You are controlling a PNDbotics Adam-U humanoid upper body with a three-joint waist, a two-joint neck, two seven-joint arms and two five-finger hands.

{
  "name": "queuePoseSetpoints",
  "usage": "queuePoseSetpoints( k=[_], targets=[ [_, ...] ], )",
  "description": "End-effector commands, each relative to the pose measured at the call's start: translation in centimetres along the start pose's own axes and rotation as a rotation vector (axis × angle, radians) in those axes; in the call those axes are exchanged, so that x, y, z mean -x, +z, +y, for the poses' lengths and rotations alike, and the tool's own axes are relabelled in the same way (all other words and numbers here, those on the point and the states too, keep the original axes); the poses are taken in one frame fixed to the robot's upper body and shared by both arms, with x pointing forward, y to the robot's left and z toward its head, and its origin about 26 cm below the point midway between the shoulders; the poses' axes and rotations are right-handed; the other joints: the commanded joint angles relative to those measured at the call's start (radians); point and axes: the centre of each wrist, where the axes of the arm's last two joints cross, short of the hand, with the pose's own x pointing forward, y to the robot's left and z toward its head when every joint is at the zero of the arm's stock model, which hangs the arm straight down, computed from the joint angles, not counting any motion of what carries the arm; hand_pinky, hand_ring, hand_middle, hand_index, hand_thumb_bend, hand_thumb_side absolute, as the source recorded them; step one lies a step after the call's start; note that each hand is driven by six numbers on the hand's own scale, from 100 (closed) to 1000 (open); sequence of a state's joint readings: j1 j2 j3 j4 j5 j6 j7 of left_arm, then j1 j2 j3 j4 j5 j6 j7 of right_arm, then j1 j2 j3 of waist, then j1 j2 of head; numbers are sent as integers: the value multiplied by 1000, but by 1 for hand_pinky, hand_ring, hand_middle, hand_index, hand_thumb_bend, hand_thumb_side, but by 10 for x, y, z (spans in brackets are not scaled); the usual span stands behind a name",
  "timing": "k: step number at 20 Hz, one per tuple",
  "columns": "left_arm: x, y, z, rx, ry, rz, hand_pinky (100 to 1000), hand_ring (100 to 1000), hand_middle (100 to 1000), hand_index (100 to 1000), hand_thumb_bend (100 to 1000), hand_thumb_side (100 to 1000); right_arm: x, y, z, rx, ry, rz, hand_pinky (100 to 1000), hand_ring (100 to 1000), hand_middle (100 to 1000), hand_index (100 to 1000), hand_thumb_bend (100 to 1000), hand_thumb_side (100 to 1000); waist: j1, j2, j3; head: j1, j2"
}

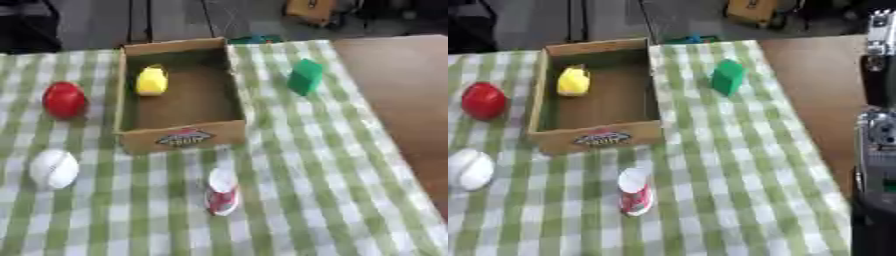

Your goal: Pick up objects on the table and place them in the box.

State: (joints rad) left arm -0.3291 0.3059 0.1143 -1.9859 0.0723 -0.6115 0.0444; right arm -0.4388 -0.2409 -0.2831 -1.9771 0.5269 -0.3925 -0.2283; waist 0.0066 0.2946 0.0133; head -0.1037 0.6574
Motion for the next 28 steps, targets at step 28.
queuePoseSetpoints(
  k=[28],
  targets=[
    [-3, -2, -6, 48, 27, 20, 471, 623, 628, 722, 109, 982, 11, -161, 31, -520, 424, -333, 775, 846, 866, 918, 500, 1000, -14, -60, 19, -64, 43]
  ],
)
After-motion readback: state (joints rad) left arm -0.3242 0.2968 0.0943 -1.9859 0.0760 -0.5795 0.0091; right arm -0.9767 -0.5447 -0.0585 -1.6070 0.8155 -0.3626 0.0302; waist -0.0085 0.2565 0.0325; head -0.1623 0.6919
